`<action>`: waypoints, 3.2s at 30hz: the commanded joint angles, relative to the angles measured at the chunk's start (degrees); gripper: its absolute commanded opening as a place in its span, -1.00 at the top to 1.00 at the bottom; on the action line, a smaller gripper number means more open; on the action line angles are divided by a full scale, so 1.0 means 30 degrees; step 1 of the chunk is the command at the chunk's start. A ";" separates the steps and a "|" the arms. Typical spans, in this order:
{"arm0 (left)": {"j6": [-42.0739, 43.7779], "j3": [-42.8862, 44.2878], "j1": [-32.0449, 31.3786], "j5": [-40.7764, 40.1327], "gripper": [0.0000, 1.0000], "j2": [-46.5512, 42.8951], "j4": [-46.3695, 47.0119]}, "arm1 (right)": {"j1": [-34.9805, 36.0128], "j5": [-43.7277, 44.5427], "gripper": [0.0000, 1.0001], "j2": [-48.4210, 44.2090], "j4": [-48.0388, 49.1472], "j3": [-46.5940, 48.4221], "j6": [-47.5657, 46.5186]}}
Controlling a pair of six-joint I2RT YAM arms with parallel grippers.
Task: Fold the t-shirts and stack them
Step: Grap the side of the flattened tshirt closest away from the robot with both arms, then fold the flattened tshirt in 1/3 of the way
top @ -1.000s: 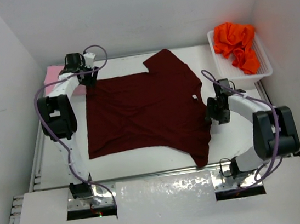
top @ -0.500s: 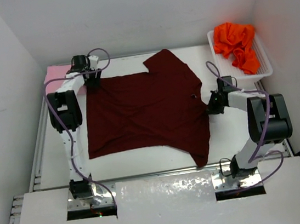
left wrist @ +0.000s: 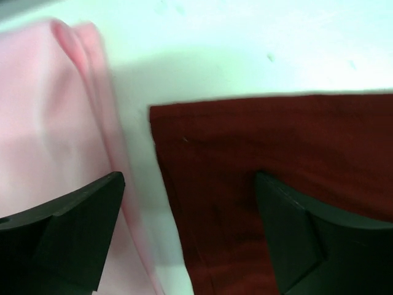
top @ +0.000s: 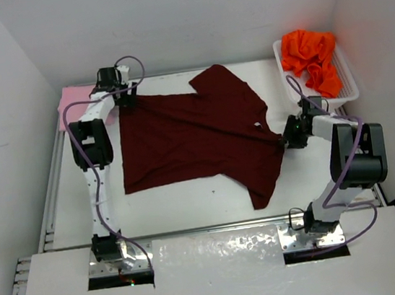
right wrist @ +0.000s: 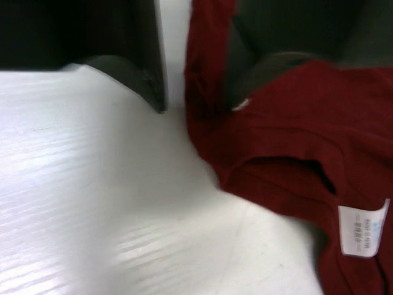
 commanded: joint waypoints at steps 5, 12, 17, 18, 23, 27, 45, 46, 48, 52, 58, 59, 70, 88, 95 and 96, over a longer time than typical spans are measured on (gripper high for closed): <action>-0.0061 0.0390 0.0041 0.3714 -0.93 -0.5432 -0.1508 | 0.0864 0.1812 -0.10 -0.2159 -0.4044 0.1813 -0.2324; 0.5234 -0.7619 0.0245 0.5735 -0.04 -1.4006 -0.9844 | 0.1038 0.2405 -0.08 -0.7103 -0.6829 0.0242 -0.1299; 0.8375 -1.7757 0.1210 0.6674 0.75 -1.7943 -1.1593 | 0.2881 0.2022 -0.06 -1.0069 -0.7329 -0.2576 -0.0010; 0.8959 -2.0441 0.1735 0.6879 0.75 -1.9109 -1.0459 | 0.3610 0.1702 -0.06 -1.0363 -0.7387 -0.3334 0.0253; 0.9491 -2.4684 0.2210 0.7490 0.22 -2.0790 -0.7285 | 0.5578 0.0878 -0.11 -1.1650 -0.7943 -0.5156 0.1456; 0.9693 -2.5857 0.2239 0.7729 -0.04 -2.0265 -0.5733 | 0.6427 0.0412 -0.15 -1.2738 -0.7450 -0.6910 0.2305; 1.2335 -3.1510 -0.1568 0.2961 -0.03 -2.3017 0.2466 | 1.0239 0.0264 -0.12 -1.0689 -0.2352 -0.9347 0.6609; 1.2132 -3.1977 -0.1599 0.2230 -0.04 -2.2930 0.3545 | 1.0268 0.0177 -0.02 -1.0601 -0.1681 -0.9609 0.6816; 1.2129 -3.2449 -0.1599 0.1000 -0.03 -2.2695 0.4373 | 1.0239 -0.0086 0.30 -1.0426 -0.1179 -0.9874 0.7255; 1.1839 -3.3065 -0.1599 0.0610 0.41 -2.2314 0.4817 | 1.0036 0.0350 0.96 -1.0366 -0.0881 -1.0081 0.7200; 1.0200 -3.2223 -0.1512 0.0583 1.00 -2.2722 0.4004 | 0.7085 0.0062 1.00 -1.2238 -0.3717 -0.8592 0.5006; 0.9993 -3.1781 -0.1453 0.0582 1.00 -2.2898 0.3358 | 0.6727 -0.0290 1.00 -1.2850 -0.4218 -0.8238 0.4190; 1.0956 -2.7734 -0.1277 0.0143 1.00 -2.6910 -0.8127 | 0.6518 -0.2900 1.00 -1.5403 -1.2860 -0.4165 -0.0210; 1.0608 -2.5424 -0.1248 0.0670 1.00 -2.6831 -0.9893 | 0.6518 -0.2550 1.00 -1.0788 -1.1787 0.0260 -0.2964; 0.9991 -2.1589 -0.0195 0.0641 1.00 -2.1065 -0.8575 | 0.6020 -0.0441 1.00 -0.5310 -0.7657 0.3126 -0.4079; 0.9962 -2.1205 -0.0193 0.0641 1.00 -2.0503 -0.8544 | 0.5962 -0.0266 1.00 -0.4747 -0.7506 0.3480 -0.4225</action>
